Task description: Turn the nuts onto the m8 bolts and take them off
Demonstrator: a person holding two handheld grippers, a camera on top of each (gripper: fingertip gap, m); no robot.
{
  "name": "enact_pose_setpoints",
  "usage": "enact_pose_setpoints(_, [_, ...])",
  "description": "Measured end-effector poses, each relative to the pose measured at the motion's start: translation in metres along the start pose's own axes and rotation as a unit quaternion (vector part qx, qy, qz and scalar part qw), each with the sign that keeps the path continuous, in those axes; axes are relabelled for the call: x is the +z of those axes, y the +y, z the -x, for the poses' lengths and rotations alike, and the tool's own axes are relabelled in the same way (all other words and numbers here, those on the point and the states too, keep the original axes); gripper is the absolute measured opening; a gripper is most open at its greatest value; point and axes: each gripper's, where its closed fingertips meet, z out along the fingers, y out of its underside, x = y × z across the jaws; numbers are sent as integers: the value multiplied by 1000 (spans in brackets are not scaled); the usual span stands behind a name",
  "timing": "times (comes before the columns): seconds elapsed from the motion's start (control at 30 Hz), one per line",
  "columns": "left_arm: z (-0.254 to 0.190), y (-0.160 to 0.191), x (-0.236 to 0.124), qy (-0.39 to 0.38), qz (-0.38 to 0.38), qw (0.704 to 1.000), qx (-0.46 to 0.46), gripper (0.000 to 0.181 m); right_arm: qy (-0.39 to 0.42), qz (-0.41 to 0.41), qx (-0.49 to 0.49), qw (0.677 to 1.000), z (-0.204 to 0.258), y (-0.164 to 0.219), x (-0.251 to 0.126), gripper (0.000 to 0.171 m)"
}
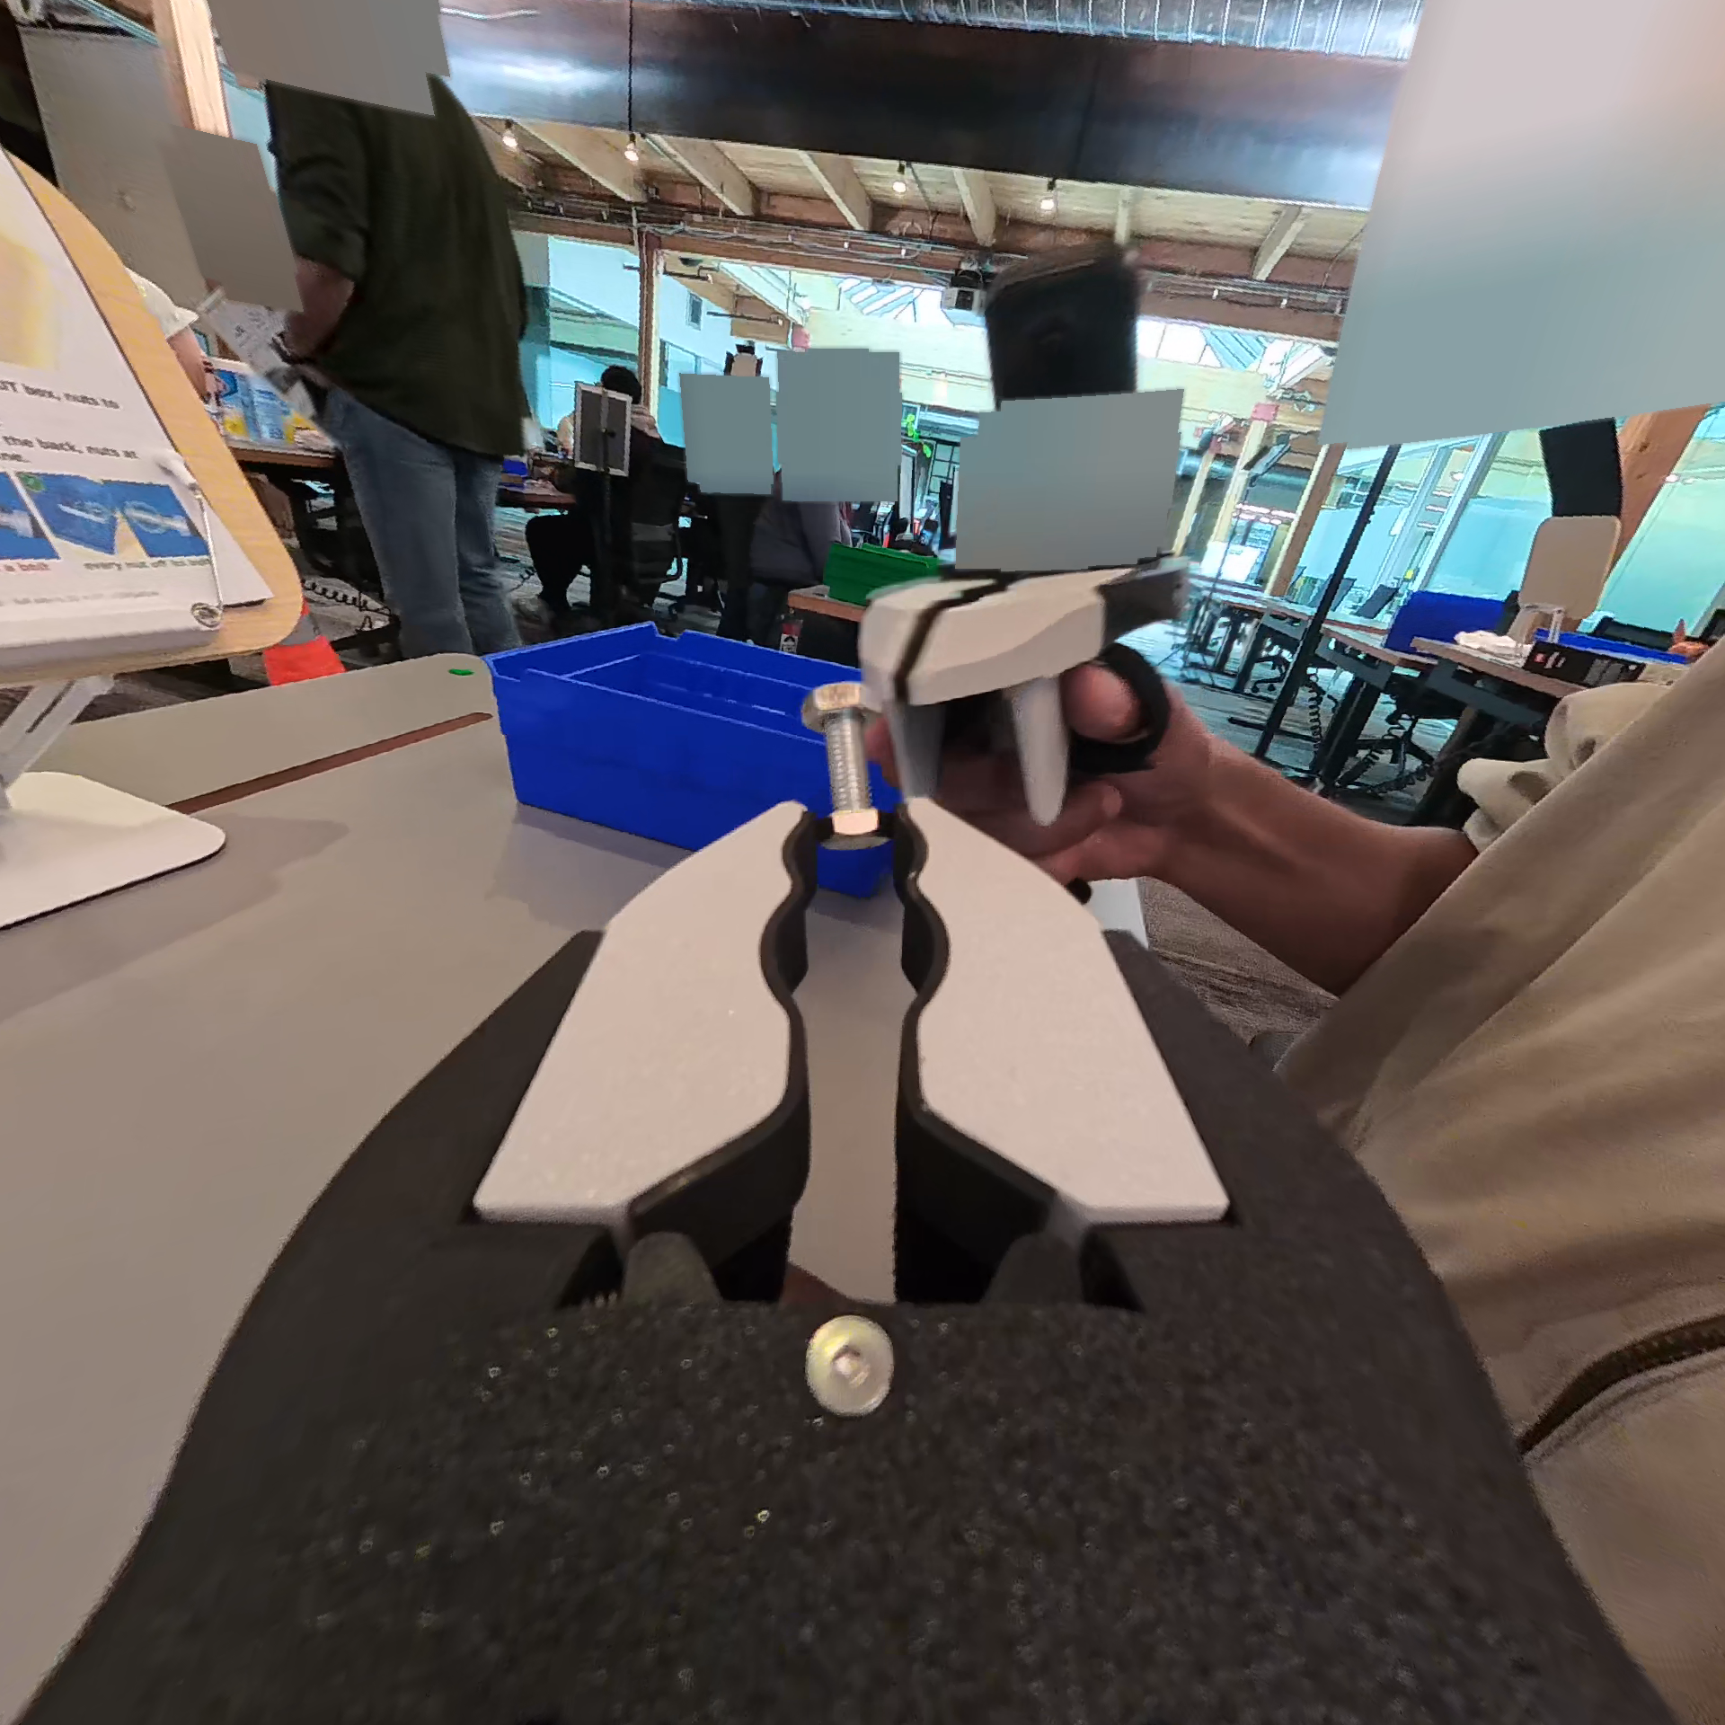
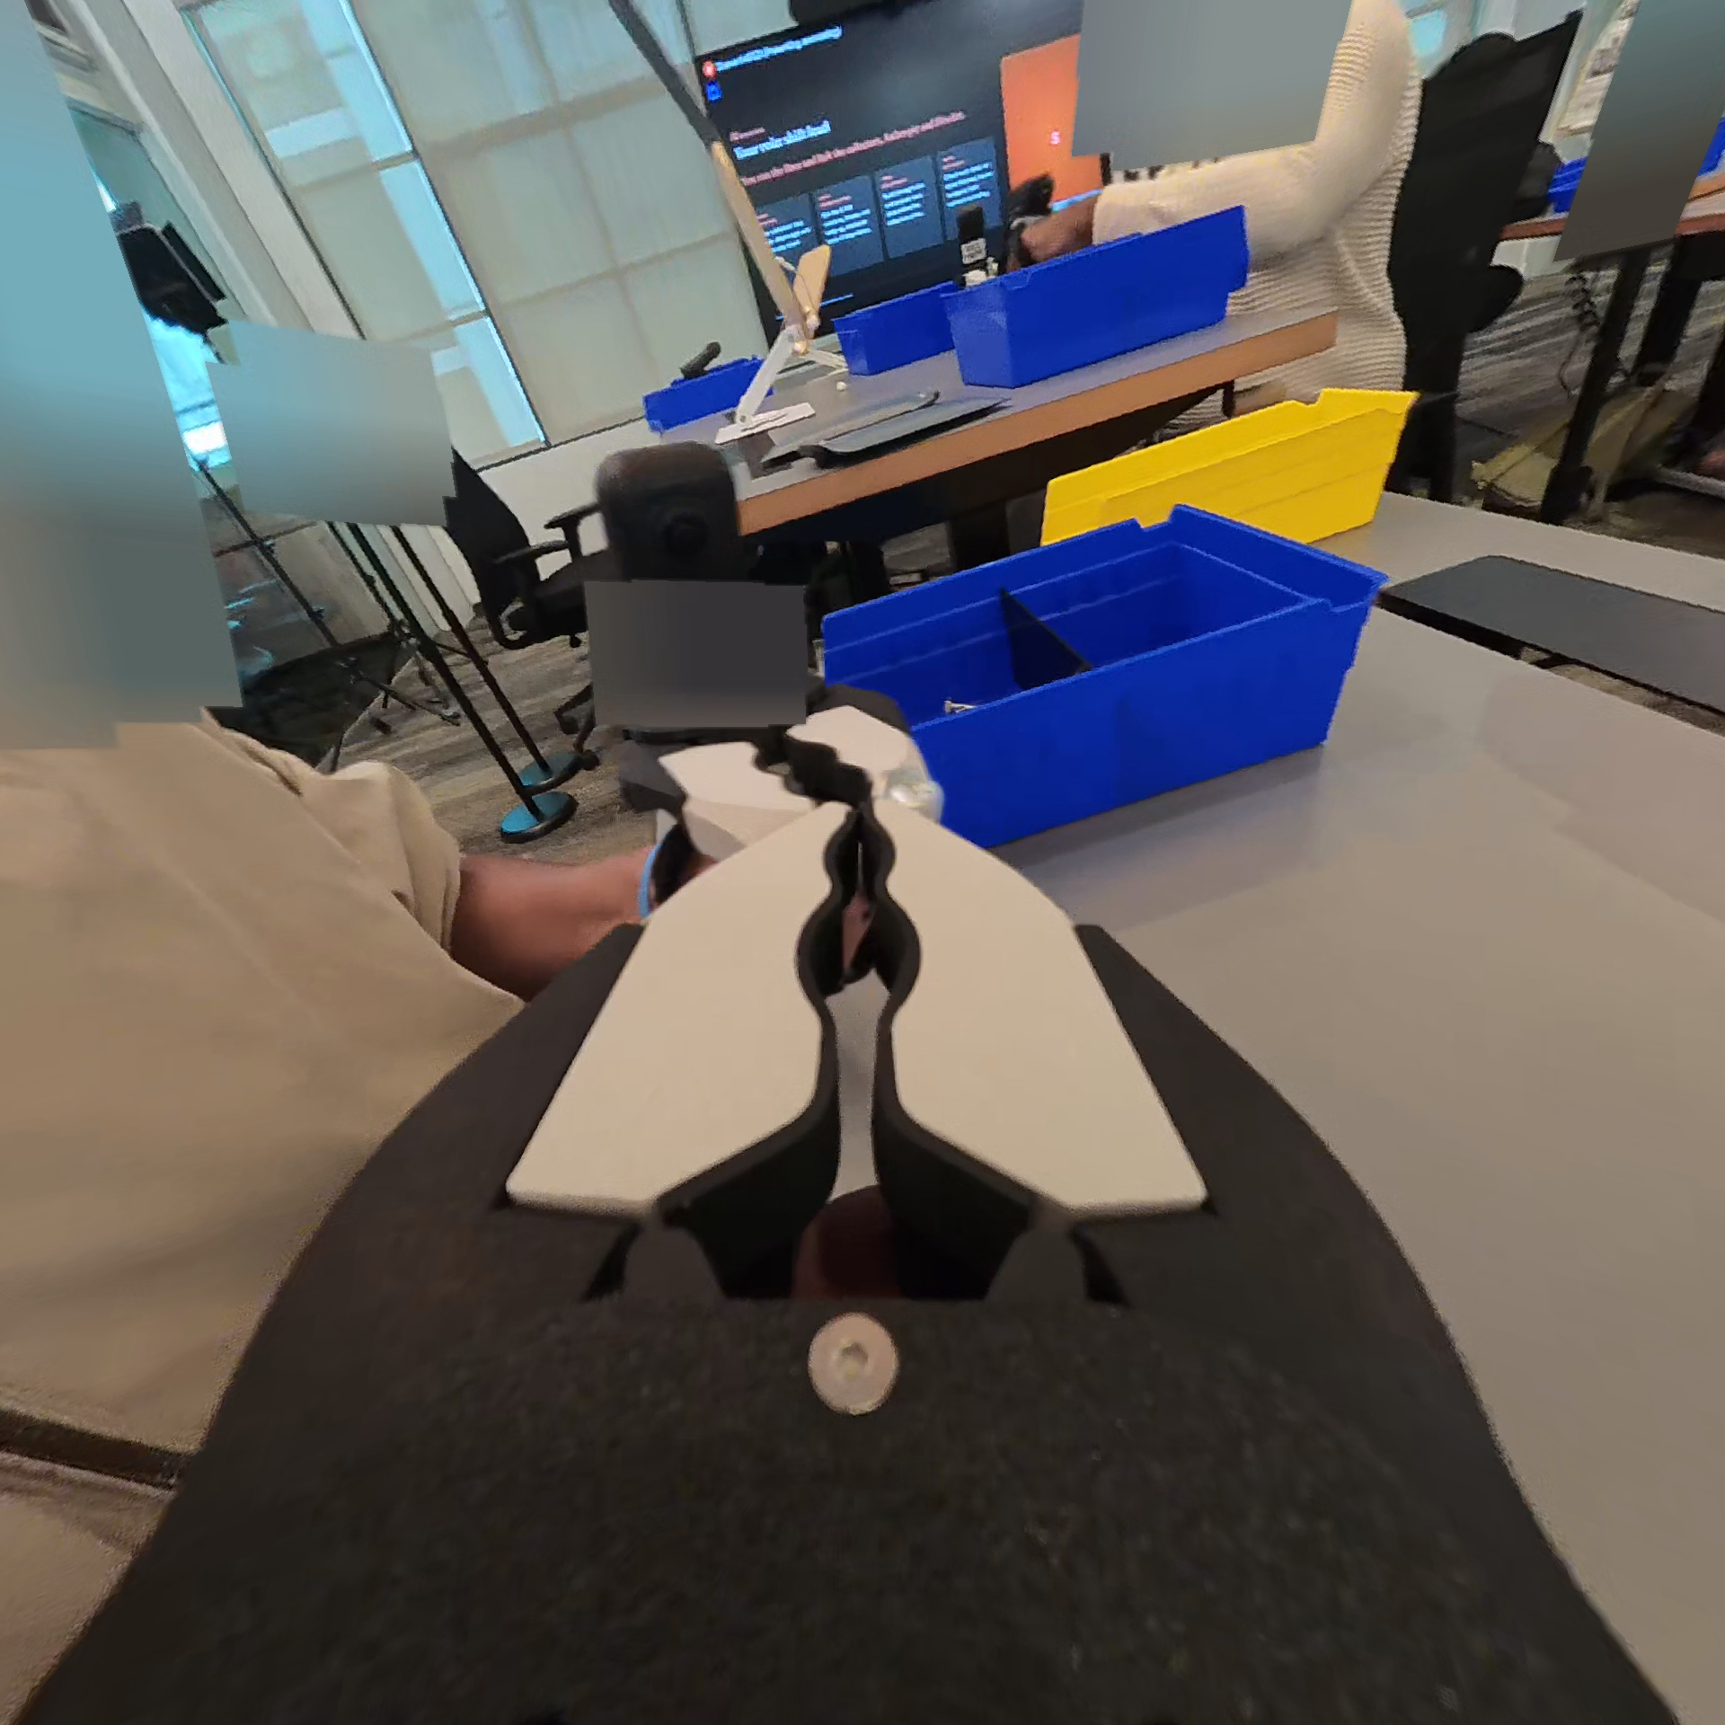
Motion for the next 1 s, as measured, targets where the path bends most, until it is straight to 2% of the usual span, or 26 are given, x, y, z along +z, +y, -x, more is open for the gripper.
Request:
enact_pose_setpoints(0.13, [-5, -6, 0, 4, -8, 1000, 7, 15, 10, 7, 14, 1000, -10, 5, 1, 0])
enact_pose_setpoints(0.33, [3, 1, 1, -9, 5, 1000, 7, 15, -19, -6, -4, 1000, 14, -4, 7, 0])
enact_pose_setpoints(0.5, [-2, -4, 0, 2, -4, 1000, 5, 15, 16, 4, 15, 1000, -11, 2, 0, 0])
enact_pose_setpoints(0.6, [-3, -5, 1, 1, -3, 1000, 14, 15, 7, 8, 14, 1000, -7, 3, 5, 0])
enact_pose_setpoints(0.77, [4, 3, 1, -8, 10, 1000, 11, 15, -18, 0, -6, 1000, 14, -2, 9, 0])
enact_pose_setpoints(0.9, [6, 3, 0, -2, 6, 1000, 0, 15, -2, 30, -72, 997, 2, -2, -5, 0])
enact_pose_setpoints(0.93, [3, 3, 0, 4, 9, 1000, 1, 15, -1, 46, -103, 994, -2, -1, -10, 4])
enact_pose_setpoints(1.0, [-4, 5, -1, 21, 17, 1000, 2, 15, -21, 83, -146, 986, -3, 3, -15, 21])
